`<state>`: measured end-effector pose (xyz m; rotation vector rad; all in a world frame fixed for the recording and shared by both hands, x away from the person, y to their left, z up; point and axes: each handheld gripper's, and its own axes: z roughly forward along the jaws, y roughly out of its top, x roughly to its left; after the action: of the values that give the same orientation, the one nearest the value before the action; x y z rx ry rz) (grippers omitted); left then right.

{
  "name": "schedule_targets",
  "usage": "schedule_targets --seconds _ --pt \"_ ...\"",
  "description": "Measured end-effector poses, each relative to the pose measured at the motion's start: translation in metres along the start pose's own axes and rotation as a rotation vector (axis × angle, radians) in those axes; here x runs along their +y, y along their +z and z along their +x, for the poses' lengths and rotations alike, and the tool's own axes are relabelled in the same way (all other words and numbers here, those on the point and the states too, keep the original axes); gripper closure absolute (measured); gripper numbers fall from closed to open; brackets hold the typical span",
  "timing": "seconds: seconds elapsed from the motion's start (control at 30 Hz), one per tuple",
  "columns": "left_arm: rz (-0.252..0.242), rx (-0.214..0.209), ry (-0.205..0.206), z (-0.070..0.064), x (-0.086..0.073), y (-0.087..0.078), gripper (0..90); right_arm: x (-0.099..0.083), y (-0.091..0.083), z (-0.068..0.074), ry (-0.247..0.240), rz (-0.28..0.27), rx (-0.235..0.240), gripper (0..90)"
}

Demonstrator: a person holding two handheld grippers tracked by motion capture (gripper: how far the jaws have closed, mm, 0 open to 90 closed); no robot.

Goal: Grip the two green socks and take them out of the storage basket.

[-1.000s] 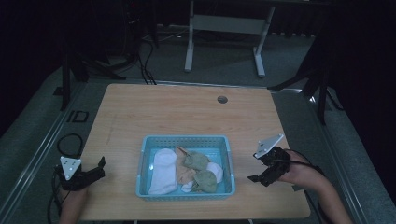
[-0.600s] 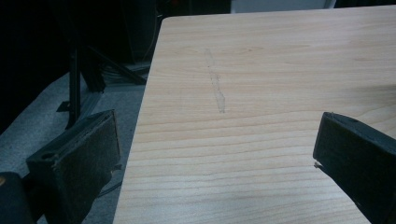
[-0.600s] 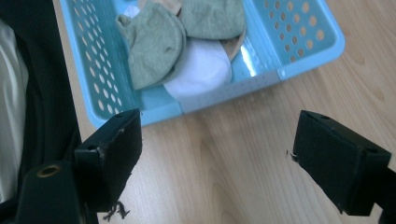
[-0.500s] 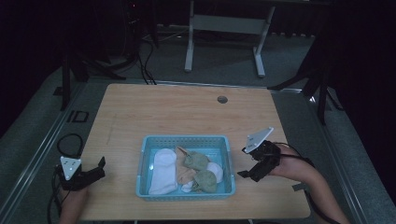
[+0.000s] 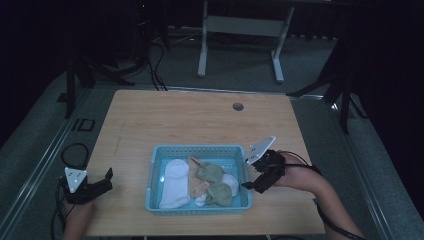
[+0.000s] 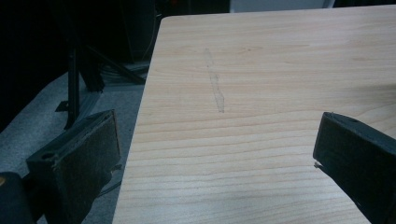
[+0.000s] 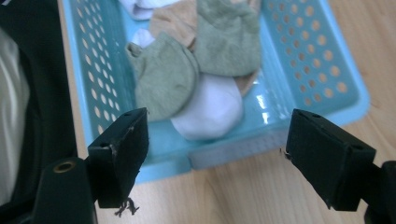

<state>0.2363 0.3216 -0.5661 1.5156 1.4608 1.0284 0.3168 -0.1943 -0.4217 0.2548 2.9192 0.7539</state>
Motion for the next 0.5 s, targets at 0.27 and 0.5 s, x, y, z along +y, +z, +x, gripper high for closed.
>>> schedule_targets --seconds 0.27,0.5 --pt "0.002 -0.001 0.005 0.000 0.000 0.000 0.4 0.012 0.018 0.002 -0.023 0.024 0.028 22.1" --pt "0.002 -0.001 0.001 0.000 0.000 0.000 0.4 0.020 0.033 0.004 -0.035 0.039 0.055 22.4"
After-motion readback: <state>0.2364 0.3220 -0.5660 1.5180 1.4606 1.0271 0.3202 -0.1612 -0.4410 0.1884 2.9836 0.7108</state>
